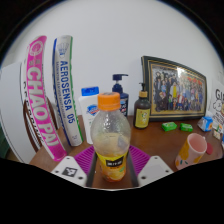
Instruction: Pour water
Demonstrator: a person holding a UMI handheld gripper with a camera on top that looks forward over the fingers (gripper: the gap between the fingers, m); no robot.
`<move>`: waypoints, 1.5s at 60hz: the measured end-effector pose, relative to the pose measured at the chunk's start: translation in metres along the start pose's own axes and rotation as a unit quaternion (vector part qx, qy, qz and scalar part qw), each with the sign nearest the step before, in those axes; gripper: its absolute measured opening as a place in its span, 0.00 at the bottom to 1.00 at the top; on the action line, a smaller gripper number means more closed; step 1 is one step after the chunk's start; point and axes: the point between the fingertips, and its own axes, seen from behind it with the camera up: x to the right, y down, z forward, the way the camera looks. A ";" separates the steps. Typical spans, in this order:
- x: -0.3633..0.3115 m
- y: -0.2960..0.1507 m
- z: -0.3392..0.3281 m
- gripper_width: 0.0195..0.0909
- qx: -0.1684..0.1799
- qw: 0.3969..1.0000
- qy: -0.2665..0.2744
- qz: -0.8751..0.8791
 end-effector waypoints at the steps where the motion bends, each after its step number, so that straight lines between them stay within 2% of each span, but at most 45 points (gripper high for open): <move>1: -0.001 0.001 0.002 0.41 0.000 1.000 -0.001 -0.004; 2: -0.001 0.000 0.004 0.36 0.005 1.000 0.000 -0.007; 4: -0.002 -0.003 0.006 0.35 0.015 1.000 -0.001 -0.017; 7: -0.004 -0.005 0.008 0.27 0.019 0.999 -0.005 -0.031; 8: -0.004 -0.005 0.008 0.27 0.019 0.999 -0.005 -0.034; 9: -0.005 -0.005 0.008 0.21 0.019 0.999 -0.006 -0.034; 15: 0.000 -0.005 0.008 0.07 0.013 1.000 -0.003 -0.012; 21: 0.001 -0.013 0.004 0.07 0.010 1.000 -0.010 -0.001; 27: 0.000 -0.041 -0.011 0.07 0.019 0.996 -0.048 0.070; 33: 0.003 -0.079 -0.028 0.07 0.032 0.972 -0.099 0.212; 40: 0.023 -0.119 -0.045 0.07 0.045 0.899 -0.153 0.409; 47: 0.059 -0.138 -0.050 0.07 0.059 0.780 -0.196 0.591; 51: 0.080 -0.138 -0.050 0.07 0.066 0.714 -0.208 0.665; 61: 0.106 -0.116 -0.041 0.07 0.056 0.585 -0.220 0.779; 68: 0.124 -0.099 -0.034 0.07 0.058 0.533 -0.205 0.819; 80: 0.122 -0.090 -0.035 0.07 0.038 0.541 -0.195 0.817; 84: 0.120 -0.091 -0.038 0.07 0.032 0.584 -0.187 0.790; 90: 0.124 -0.102 -0.048 0.07 0.031 0.684 -0.175 0.707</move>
